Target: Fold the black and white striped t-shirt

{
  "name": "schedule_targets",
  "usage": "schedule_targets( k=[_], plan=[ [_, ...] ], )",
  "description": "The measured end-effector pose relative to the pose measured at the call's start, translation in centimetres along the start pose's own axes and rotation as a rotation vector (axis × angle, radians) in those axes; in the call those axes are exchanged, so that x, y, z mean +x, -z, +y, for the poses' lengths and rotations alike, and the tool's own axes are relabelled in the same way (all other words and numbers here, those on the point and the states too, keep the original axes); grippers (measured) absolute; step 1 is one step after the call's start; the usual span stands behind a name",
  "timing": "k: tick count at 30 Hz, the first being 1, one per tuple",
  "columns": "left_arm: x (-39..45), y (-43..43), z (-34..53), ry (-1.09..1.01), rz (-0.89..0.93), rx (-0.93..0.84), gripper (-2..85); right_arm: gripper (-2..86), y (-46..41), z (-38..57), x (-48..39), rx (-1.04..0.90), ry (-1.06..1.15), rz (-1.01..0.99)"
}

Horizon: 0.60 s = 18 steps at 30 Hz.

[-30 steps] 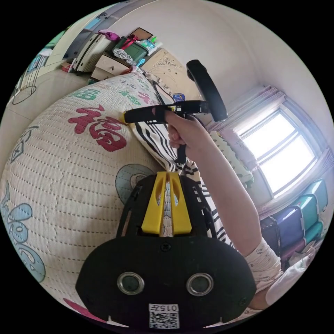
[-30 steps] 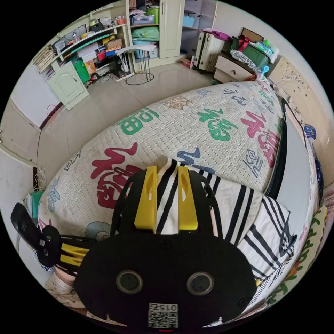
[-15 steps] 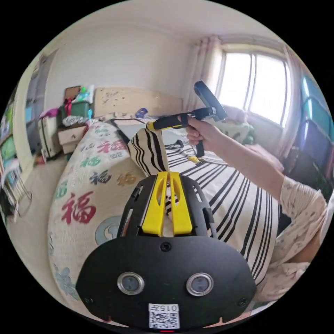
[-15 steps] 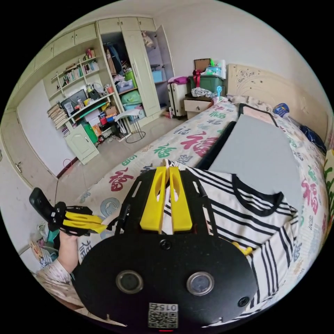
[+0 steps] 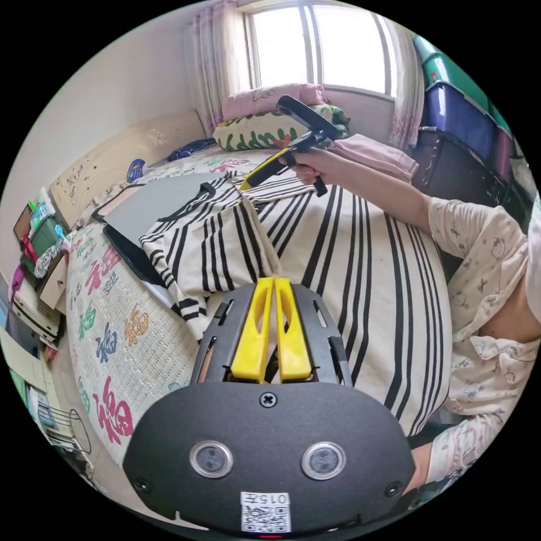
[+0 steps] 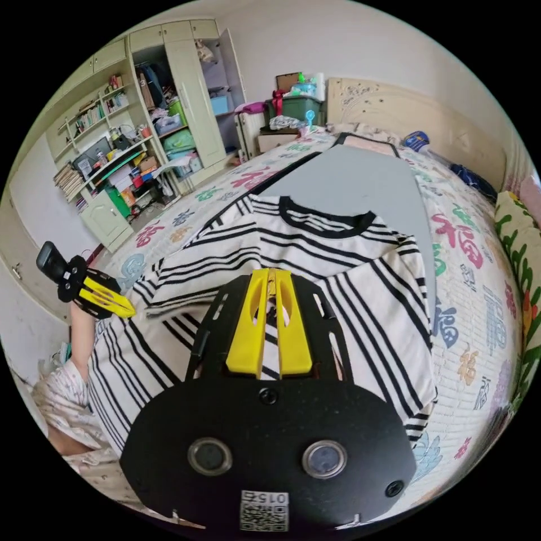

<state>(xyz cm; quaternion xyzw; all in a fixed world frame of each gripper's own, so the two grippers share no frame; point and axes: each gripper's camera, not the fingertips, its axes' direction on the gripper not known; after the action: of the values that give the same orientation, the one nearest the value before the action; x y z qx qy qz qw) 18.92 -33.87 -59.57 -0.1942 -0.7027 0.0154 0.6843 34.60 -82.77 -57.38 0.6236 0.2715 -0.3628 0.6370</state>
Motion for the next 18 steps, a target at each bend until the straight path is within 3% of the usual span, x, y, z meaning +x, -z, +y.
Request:
schedule_targets(
  k=[5,12,18],
  plan=[
    [-0.8,-0.9,2.3,0.112,-0.27,-0.018,6.6,7.7,2.8,1.8,-4.0,0.07,0.165,-0.002],
    [0.0,-6.2,2.4,0.107,-0.333,-0.099,6.3,10.1,-0.9,4.9,-21.8,-0.186,0.66,-0.315],
    [0.4,-7.6,2.6,0.101,-0.402,-0.117,1.9,6.0,-3.1,7.8,-27.0,-0.246,0.75,-0.167]
  ],
)
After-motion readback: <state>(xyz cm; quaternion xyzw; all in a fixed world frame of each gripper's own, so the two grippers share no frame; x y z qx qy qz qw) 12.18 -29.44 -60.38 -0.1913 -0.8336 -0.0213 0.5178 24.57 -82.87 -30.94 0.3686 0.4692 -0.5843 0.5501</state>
